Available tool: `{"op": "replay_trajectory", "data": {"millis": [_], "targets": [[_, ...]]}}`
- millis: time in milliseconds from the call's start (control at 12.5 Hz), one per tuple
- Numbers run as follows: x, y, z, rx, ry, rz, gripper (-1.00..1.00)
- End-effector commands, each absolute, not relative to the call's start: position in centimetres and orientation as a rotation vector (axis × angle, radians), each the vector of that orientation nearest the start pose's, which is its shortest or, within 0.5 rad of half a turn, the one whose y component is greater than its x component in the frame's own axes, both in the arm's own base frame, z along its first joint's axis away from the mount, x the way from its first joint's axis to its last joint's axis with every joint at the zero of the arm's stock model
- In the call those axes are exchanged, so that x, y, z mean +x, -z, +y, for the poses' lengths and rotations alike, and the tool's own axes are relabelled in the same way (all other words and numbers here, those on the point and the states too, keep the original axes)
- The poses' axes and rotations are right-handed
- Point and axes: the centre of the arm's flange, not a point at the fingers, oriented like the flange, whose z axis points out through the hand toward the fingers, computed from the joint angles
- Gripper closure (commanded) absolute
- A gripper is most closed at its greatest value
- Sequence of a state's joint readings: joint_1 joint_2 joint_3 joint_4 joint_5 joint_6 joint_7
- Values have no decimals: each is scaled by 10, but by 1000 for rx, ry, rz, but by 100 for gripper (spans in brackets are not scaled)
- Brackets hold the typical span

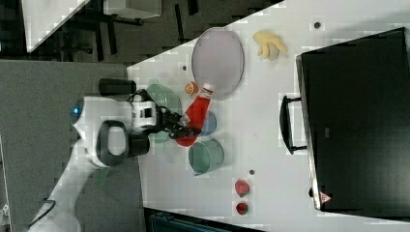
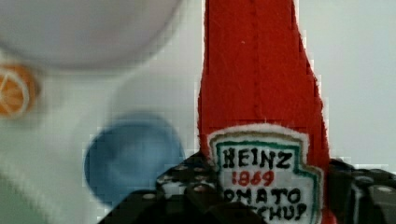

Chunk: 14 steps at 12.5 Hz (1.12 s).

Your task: Pick Ketchup from oven and place it on table.

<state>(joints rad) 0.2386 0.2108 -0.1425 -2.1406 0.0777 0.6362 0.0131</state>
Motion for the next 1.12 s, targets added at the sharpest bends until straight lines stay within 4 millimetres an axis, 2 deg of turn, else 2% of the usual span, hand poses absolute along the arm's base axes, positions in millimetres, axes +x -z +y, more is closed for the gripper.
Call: {"op": "replay_trajectory", "data": {"millis": [80, 240, 560, 640, 720, 800, 960, 1040, 1120], "targets": [[540, -305, -15, -2828, -113, 1379, -23], [529, -270, -25, -2834, -146, 1418, -23], [525, -219, -31, -2852, -124, 1439, -26], [525, -211, -32, -2854, -111, 1440, -42], [526, -203, -33, -2854, -90, 1442, -69], [527, -204, -33, -2849, -73, 1445, -93], [535, -226, -34, -2813, -12, 1464, -100], [539, -249, -33, -2770, 23, 1499, -100], [545, -284, -32, -2713, 71, 1535, -100]]}}
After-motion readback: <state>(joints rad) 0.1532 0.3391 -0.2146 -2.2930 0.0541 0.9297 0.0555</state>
